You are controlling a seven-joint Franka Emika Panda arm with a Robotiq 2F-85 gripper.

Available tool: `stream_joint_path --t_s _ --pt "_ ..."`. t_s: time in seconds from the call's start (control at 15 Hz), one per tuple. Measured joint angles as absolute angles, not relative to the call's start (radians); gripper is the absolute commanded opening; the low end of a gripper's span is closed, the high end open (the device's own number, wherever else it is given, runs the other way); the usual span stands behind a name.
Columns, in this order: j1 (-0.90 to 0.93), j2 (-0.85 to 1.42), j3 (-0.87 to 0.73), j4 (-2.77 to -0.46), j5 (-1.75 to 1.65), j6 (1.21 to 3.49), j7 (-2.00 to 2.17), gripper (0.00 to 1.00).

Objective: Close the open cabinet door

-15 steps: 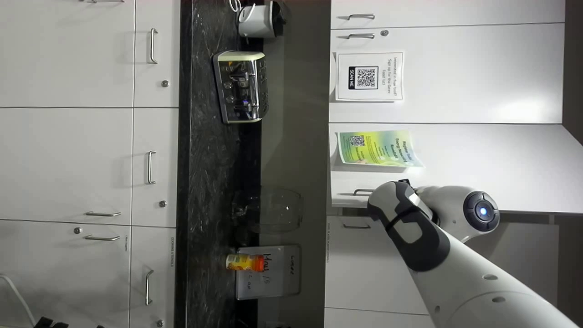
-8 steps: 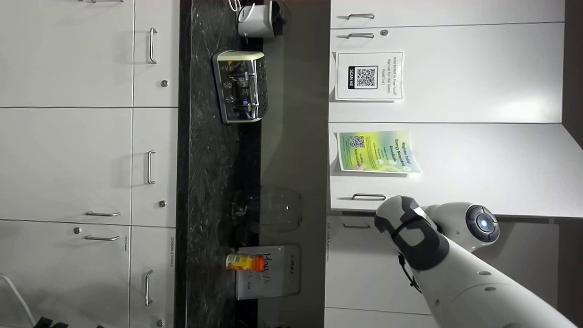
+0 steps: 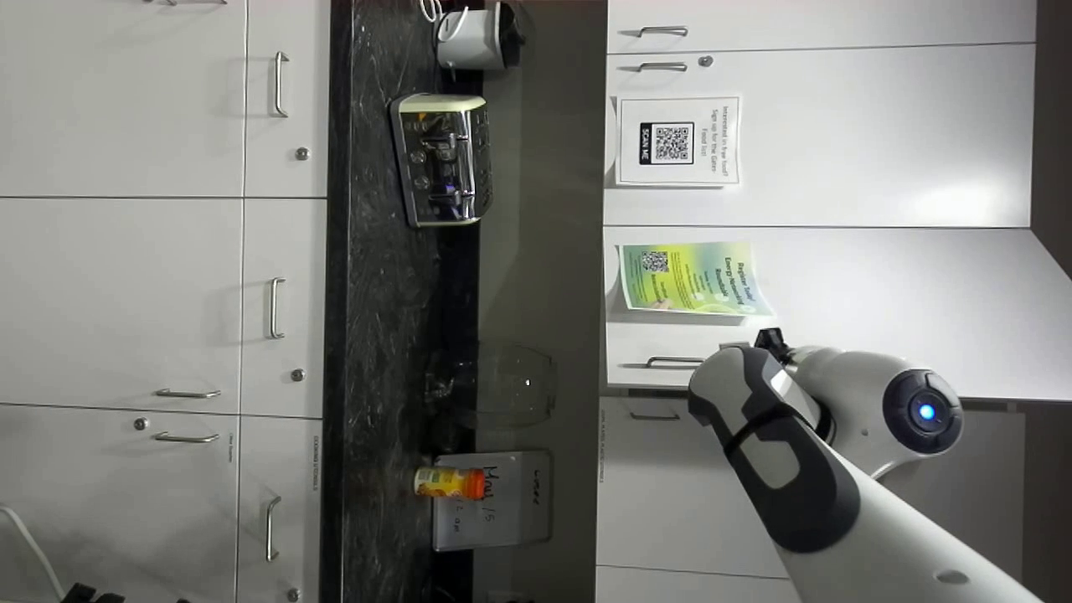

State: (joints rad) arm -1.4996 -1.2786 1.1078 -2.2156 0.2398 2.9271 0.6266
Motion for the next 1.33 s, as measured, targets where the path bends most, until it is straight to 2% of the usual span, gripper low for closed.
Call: stream_joint_path --t_s 0.33,0.93,1.33 --pt "-1.468 -1.267 1.139 -2.210 0.240 2.972 0.629 0.00" --pt "-1.689 -1.157 1.243 -2.049 0.240 3.016 0.621 0.00" --pt "-1.763 -1.126 1.258 -2.003 0.240 2.942 0.621 0.00"
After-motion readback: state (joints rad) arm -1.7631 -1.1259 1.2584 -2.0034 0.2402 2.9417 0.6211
